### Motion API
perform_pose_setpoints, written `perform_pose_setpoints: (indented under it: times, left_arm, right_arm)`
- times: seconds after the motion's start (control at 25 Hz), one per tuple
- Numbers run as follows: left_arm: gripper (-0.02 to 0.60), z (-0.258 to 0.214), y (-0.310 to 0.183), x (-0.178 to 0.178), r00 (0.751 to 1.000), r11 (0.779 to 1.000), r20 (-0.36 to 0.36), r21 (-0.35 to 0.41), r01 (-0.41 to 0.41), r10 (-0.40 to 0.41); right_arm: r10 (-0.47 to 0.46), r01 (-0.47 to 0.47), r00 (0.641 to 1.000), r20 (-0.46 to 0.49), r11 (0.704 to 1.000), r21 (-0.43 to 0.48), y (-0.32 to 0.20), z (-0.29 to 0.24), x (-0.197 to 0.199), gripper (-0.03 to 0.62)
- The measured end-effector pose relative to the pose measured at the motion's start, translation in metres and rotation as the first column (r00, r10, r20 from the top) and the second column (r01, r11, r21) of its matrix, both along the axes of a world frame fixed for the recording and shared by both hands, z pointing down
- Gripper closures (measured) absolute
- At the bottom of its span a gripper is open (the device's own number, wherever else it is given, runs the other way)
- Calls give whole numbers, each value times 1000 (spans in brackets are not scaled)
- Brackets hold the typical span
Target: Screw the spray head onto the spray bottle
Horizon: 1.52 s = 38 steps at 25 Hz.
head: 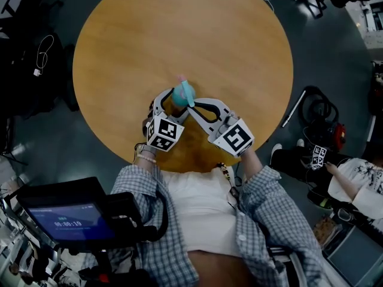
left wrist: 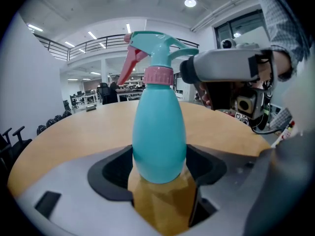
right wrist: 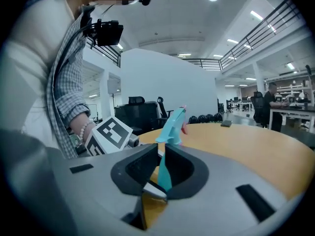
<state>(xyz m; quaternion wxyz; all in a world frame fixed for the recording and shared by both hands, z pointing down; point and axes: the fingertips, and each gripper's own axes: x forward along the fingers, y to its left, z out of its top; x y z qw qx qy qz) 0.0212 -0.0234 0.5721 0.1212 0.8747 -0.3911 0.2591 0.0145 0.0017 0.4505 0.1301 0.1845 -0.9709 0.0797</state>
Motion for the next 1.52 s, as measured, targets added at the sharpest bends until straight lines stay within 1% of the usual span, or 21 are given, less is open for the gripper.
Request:
perform_pose_setpoints:
  times: [0.04,0.08,0.12,0.24,0.4,0.44,0.48,0.56,0.6,0.68,0.76,0.8,0.88,0.96,1.04,1.08,1.12,1.2,1.32,1.4,1.52]
  left_arm:
    - [245,0,0,0,1000,1000,1,0,-5,5]
    - [245,0,0,0,1000,1000,1,1,-11,11]
    - [245,-1,1,-1,1000,1000,1,2,-17,17]
    - [245,-1,1,0,999,999,0,3,-39,39]
    - [245,-1,5,1,997,997,0,1,-79,79]
    - [245,-1,6,2,996,996,0,1,-86,86]
    - [245,-2,7,1,996,996,-1,1,-90,90]
    - [245,-3,7,1,997,997,-10,0,-81,81]
    - [245,-4,7,0,997,997,-14,-1,-71,71]
    - [245,-6,7,-1,999,999,-16,-1,-46,46]
    - [244,-7,7,-1,1000,1000,-8,5,-19,19]
    - [245,-7,6,-2,1000,1000,-2,10,-7,7]
    - [244,-8,5,-1,1000,1000,6,17,19,-19]
    - [245,-8,5,-2,999,999,7,18,49,-49]
    - [245,-7,3,-3,997,997,2,16,74,-74]
    - [245,-6,3,-4,997,997,-3,14,79,-79]
    - [245,-6,3,-4,997,997,-7,13,73,-73]
    - [245,-5,3,-4,999,999,-6,12,33,-33]
    - [245,-4,5,-3,998,998,-10,12,-60,60]
    - [245,-3,6,-3,993,993,-23,9,-118,118]
    - [245,-2,8,-4,984,985,-46,0,-171,171]
  right_arm:
    - [-8,8,1000,-4,1000,-20,-3,1,6,536]
    - [-28,27,999,-17,999,-32,-7,4,10,454]
    - [-58,57,998,-37,998,-30,-11,6,12,414]
    - [-188,191,975,-115,981,20,-24,10,8,408]
    - [-354,357,920,-171,934,-12,-23,13,-2,408]
    - [-380,384,908,-174,923,-17,-21,12,-3,410]
    - [-396,399,902,-174,917,-14,-20,11,-5,439]
    - [-384,392,908,-169,920,16,-20,8,-8,470]
    - [-356,366,920,-166,930,36,-20,7,-10,471]
    - [-254,267,955,-154,961,76,-20,5,-10,473]
    - [-108,122,986,-128,987,106,-20,4,-9,473]
    - [-27,40,993,-111,993,112,-20,3,-8,473]
    - [139,-131,987,-77,986,108,-21,4,-6,473]
    - [289,-283,956,-59,955,93,-22,5,-5,473]
    - [379,-376,924,-43,924,75,-23,5,-8,473]
    - [389,-387,921,-29,920,57,-23,5,-10,473]
    - [375,-374,927,-13,927,35,-22,5,-13,466]
    - [290,-290,957,12,957,0,-19,2,-16,383]
    - [106,-106,994,-14,994,13,-14,-1,-15,375]
    - [17,-15,999,-50,999,40,-18,1,-10,375]
    - [-73,78,994,-86,995,56,-24,4,-6,383]
